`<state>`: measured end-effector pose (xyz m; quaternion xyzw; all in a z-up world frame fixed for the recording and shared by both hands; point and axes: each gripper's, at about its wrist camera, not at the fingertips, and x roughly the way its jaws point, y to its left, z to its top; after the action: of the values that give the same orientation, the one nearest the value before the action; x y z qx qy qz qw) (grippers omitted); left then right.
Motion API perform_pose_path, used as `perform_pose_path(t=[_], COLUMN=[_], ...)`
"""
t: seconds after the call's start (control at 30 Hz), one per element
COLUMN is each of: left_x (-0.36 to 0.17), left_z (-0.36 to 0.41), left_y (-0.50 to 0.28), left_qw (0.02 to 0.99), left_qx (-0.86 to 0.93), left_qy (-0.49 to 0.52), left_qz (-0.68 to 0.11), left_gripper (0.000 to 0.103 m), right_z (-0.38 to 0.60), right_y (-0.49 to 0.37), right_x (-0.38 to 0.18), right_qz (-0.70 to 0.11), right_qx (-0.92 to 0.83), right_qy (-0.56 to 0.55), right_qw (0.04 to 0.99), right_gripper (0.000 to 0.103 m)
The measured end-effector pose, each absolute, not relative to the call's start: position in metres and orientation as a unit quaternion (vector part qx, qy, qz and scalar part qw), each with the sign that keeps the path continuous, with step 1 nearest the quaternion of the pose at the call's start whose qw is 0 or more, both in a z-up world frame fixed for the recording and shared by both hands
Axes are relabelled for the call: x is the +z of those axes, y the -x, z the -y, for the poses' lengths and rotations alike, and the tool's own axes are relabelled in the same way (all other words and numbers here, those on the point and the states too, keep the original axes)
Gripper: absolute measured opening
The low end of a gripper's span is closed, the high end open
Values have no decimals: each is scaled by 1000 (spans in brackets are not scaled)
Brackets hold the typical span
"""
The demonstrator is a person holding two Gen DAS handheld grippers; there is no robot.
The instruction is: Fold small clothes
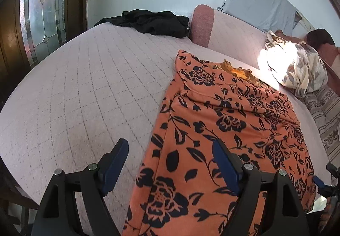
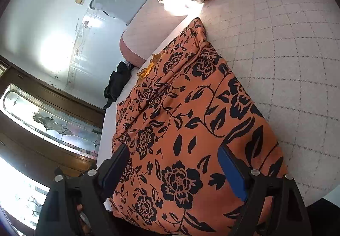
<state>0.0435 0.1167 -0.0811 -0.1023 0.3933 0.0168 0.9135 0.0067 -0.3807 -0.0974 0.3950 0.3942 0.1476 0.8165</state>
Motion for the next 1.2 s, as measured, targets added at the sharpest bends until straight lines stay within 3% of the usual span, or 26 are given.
perform_pose_path(t=[0.5,0.83,1.0,1.1,1.2], left_x=[-96,-121,-126,-131,-136], left_z=[-125,-135,-135,-141,-147], left_y=[13,20,22,25,27], left_qw=[892,865,857,849,842], left_qx=[22,-6,-17,-16,-15], left_qy=[112,137,136,152,166], left_qz=[-437,-482,-497,-506,-512], left_gripper=[81,81,81,81,81], right_z=[425,440,425,416,410], right_y=[19,5,3,2,3], right_x=[-88,-106,-117,-119,-120], right_qz=[-358,-528,-553,-566,-572], right_qx=[76,107,126,124,127], right_qy=[-428,-332,-309,-283,-270], right_qw=[826,774,764,764,764], right_gripper=[87,87,87,85,67])
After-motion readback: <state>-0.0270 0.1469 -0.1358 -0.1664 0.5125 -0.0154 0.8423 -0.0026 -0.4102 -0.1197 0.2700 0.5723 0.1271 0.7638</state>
